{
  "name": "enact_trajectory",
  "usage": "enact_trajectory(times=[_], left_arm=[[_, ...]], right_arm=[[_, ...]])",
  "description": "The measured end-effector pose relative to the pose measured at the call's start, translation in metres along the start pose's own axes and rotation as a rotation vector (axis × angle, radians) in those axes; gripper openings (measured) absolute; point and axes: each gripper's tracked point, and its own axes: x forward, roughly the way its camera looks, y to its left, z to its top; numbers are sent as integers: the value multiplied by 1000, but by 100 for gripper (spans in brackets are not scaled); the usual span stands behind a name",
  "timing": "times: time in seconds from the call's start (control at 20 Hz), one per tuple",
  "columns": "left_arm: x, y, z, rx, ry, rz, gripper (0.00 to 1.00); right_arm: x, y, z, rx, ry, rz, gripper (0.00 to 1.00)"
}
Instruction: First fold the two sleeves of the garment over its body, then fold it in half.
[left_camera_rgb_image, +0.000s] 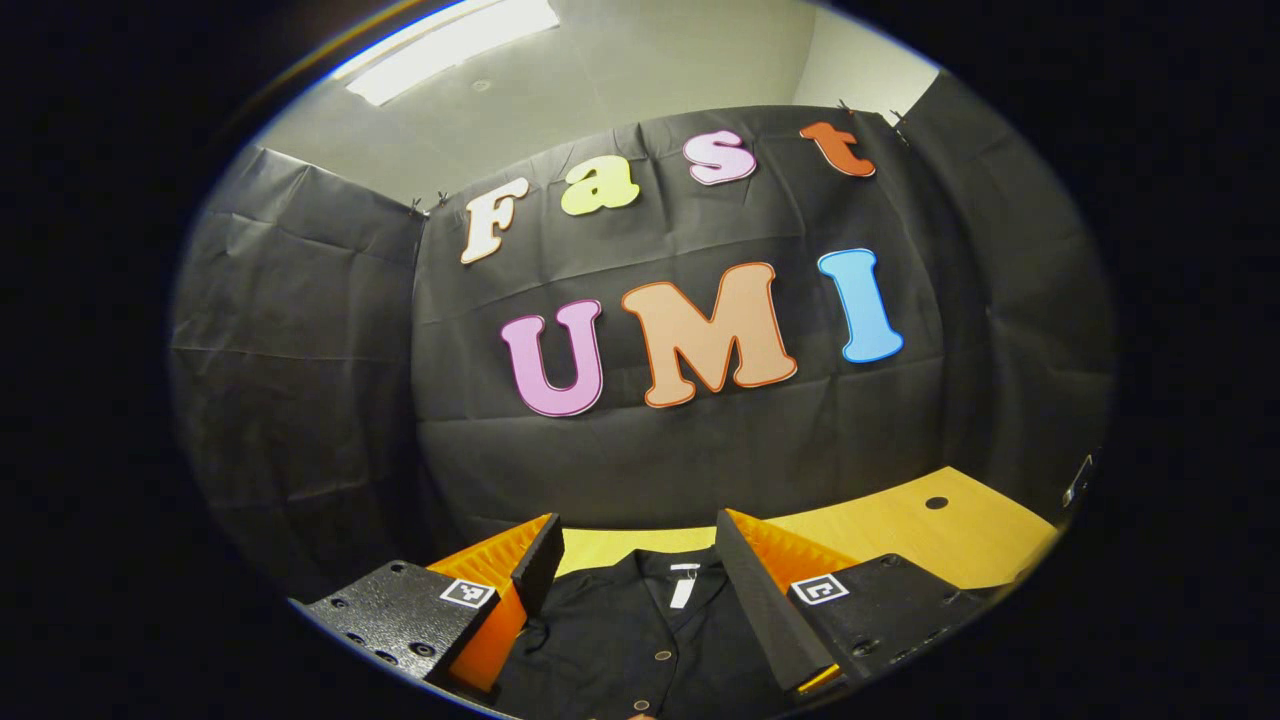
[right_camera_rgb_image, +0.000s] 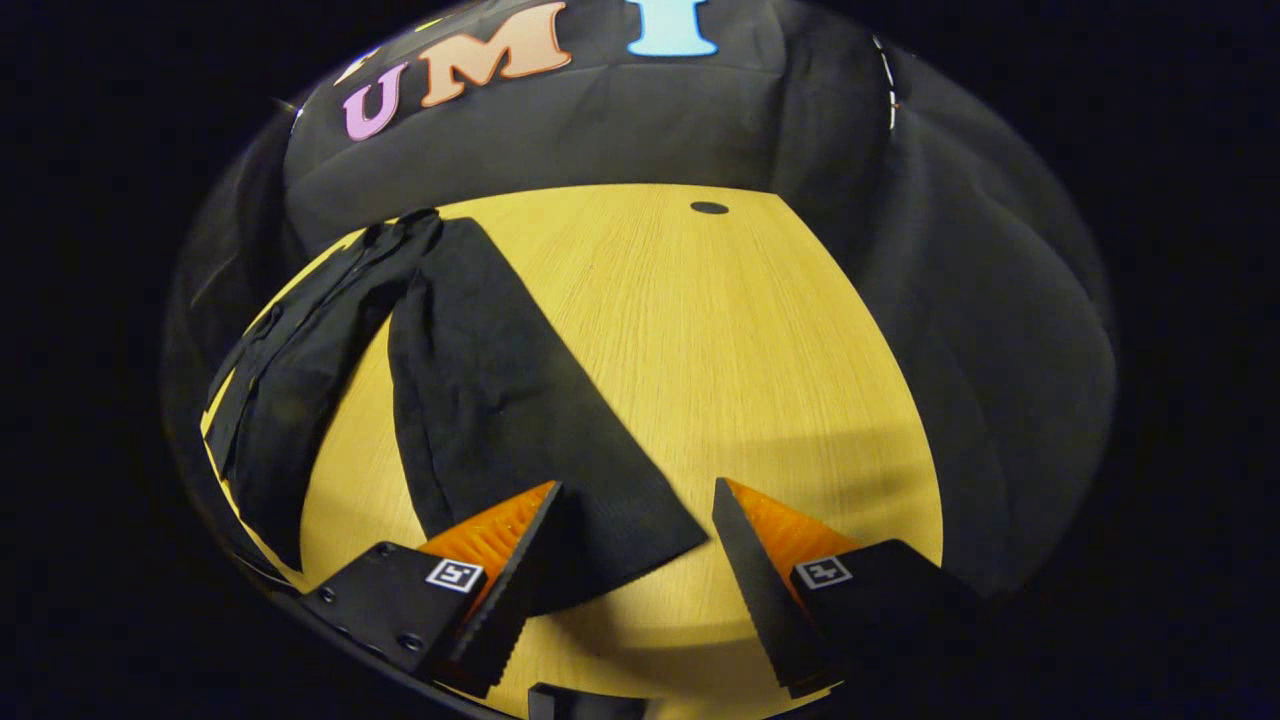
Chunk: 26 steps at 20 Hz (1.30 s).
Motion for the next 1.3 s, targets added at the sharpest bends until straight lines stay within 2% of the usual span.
enact_trajectory(times=[0.1,0.15,0.2,0.25,0.35,0.4,0.5,0.7,0.9,0.95,1.05,1.1,1.3], left_arm=[[0,-2,1,5,0,-4,93],[1,-2,1,4,1,-8,93],[2,-1,0,0,1,-14,91],[4,0,-1,-5,6,-21,91],[6,6,-5,-17,7,-24,94],[7,9,-8,-31,1,-24,91],[7,18,-16,-58,-3,-26,94],[14,57,-27,-91,-1,-13,91],[21,109,-31,-90,-5,-17,94],[23,123,-29,-80,-13,-15,91],[25,149,-25,-76,-25,-7,94],[24,161,-27,-76,-30,-1,91],[24,203,-42,-81,-12,15,94]], right_arm=[[-1,11,-1,-19,-1,24,74],[-1,17,-3,-22,14,41,69],[0,23,-4,-12,9,53,47],[0,29,-5,3,8,74,37],[-3,26,-7,46,9,66,11],[0,25,-4,68,19,66,6],[2,25,1,122,19,41,5],[-33,66,65,200,-159,75,3],[-67,130,118,165,-269,121,2],[-71,147,125,171,-272,139,2],[-78,174,137,184,-294,163,2],[-81,185,142,184,-302,169,2],[-94,221,171,147,-347,171,2]])
